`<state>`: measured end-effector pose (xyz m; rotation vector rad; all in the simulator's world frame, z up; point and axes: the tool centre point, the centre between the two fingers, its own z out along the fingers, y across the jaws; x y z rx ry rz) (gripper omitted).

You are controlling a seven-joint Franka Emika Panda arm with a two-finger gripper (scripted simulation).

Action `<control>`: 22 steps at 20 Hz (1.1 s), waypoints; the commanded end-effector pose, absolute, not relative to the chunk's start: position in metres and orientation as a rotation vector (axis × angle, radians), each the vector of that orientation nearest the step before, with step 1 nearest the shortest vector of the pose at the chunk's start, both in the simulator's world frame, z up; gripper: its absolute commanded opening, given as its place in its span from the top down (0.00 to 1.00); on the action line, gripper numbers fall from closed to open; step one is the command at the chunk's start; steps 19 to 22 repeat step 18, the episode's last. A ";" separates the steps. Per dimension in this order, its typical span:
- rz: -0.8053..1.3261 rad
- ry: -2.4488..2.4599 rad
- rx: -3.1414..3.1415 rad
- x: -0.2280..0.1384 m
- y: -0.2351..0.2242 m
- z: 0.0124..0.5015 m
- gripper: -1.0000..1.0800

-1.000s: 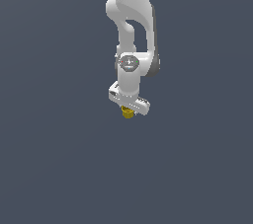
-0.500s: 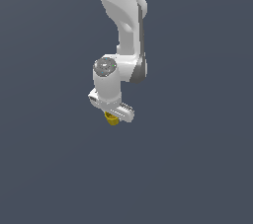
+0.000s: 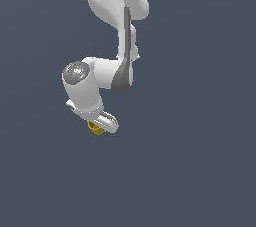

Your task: Pick up the object and move it to a goal position.

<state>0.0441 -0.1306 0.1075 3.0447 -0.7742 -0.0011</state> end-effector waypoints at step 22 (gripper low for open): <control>0.000 -0.773 3.045 0.083 -0.179 0.125 1.00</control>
